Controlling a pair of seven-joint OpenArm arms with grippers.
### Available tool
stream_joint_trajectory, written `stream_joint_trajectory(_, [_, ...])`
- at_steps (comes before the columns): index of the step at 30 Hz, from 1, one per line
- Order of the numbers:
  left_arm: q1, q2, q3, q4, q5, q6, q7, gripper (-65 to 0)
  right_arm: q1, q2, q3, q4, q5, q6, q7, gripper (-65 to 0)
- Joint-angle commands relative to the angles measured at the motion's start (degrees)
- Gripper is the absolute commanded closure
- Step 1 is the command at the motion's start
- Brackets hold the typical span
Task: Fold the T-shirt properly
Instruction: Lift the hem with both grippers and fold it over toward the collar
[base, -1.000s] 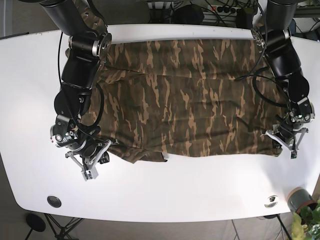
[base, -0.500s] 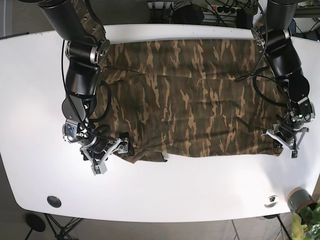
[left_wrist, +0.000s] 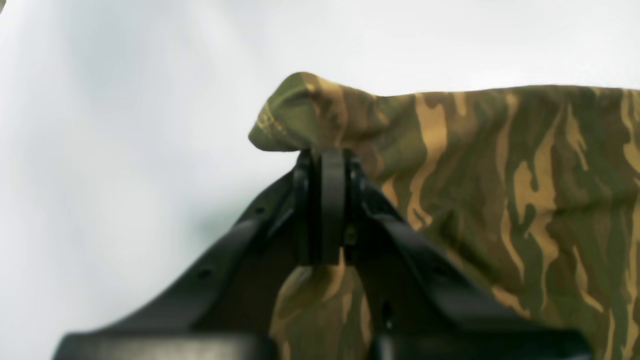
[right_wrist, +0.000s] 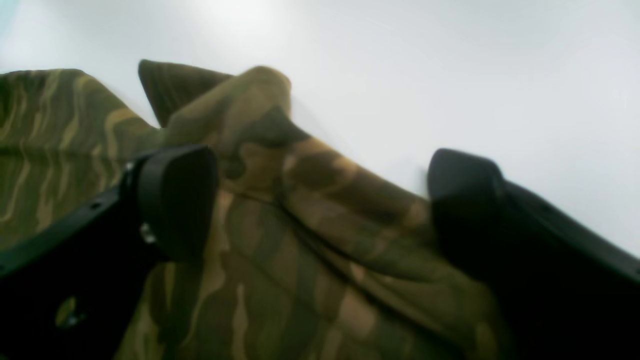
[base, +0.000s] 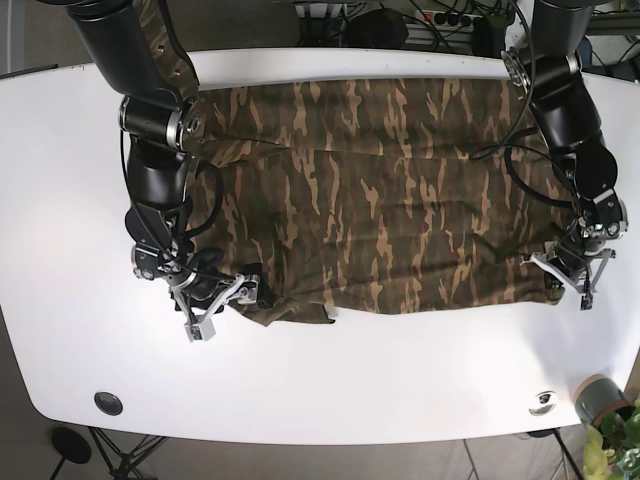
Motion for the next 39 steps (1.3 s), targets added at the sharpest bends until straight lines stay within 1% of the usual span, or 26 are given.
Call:
stream_joint_trajectory(1, [-1.36,-1.02,-0.1,1.17,-0.54,0.05,-1.45,0.0,2.08,0.09,-0.03,0.81,0.96,0.36,1.23,-52.3])
stream_joint_trajectory(4, [-1.36,-1.02,-0.1,1.17,-0.54,0.05,-1.45,0.0,2.08,0.09,-0.03,0.73,0.96,0.36,1.23,-32.7])
stream_joint_trajectory(5, [-1.36,-1.02,-0.1,1.17,-0.54,0.05,-1.45,0.0,2.08,0.09,-0.03,0.73,0.96,0.36,1.23,-25.4])
stream_joint_trajectory(6, [-1.44,-1.02,-0.1,1.17,-0.54,0.05,-1.45,0.0,2.08,0.09,-0.03,0.73,0.96,0.36,1.23,-15.9])
stream_joint_trajectory(8, [-1.53,-1.02,-0.1,1.17,-0.54,0.05,-1.45,0.0,2.08,0.09,-0.03,0.73,0.96,0.36,1.23,-2.2])
stream_joint_trajectory(9, [-1.53,-1.02,-0.1,1.17,-0.54,0.05,-1.45,0.0,2.08,0.09,-0.03,0.9,0.96,0.36,1.14,-1.4])
stream_joint_trajectory(11, [-1.62,-1.02,-0.1,1.17,-0.54,0.05,-1.45,0.0,2.08,0.09,-0.03,0.99,0.96,0.36,1.14,-5.2])
stream_joint_trajectory(14, [-1.71,-1.02,-0.1,1.17,-0.54,0.05,-1.45,0.0,2.17,0.18,-0.03,1.08,0.96,0.36,0.88,-2.1])
stream_joint_trajectory(18, [-1.71,-1.02,-0.1,1.25,-0.63,0.05,-1.45,0.0,2.17,0.27,-0.03,4.42,0.96,0.36,-0.18,-2.2])
stream_joint_trajectory(21, [-1.71,-1.02,-0.28,1.69,-0.72,-0.74,-1.45,0.0,0.59,0.27,-0.03,10.48,1.14,0.36,-4.84,-2.2])
stream_joint_trajectory(24, [-1.8,-1.02,-0.45,1.78,-0.72,-5.32,-1.36,0.0,-1.35,0.0,-0.03,19.01,1.4,0.45,-9.41,-2.2])
stream_joint_trajectory(26, [-1.8,-1.02,-0.45,1.78,-0.72,-7.51,-1.36,0.0,-2.75,-0.96,-0.03,24.46,1.31,0.45,-11.96,-2.2])
stream_joint_trajectory(31, [-1.53,-1.02,-0.63,2.57,-0.72,-7.86,-1.36,0.0,-5.13,-1.49,-0.03,33.61,1.4,0.45,-17.76,-2.2])
stream_joint_trajectory(34, [-0.74,-0.93,-1.95,6.09,-0.72,-7.86,-1.01,0.0,-7.24,-1.49,-0.03,39.32,1.49,0.45,-20.84,-2.2])
stream_joint_trajectory(39, [0.93,-0.49,-2.03,10.92,-0.72,-8.22,2.24,0.0,-11.02,-1.58,-0.03,48.46,1.49,0.45,-24.53,-2.2])
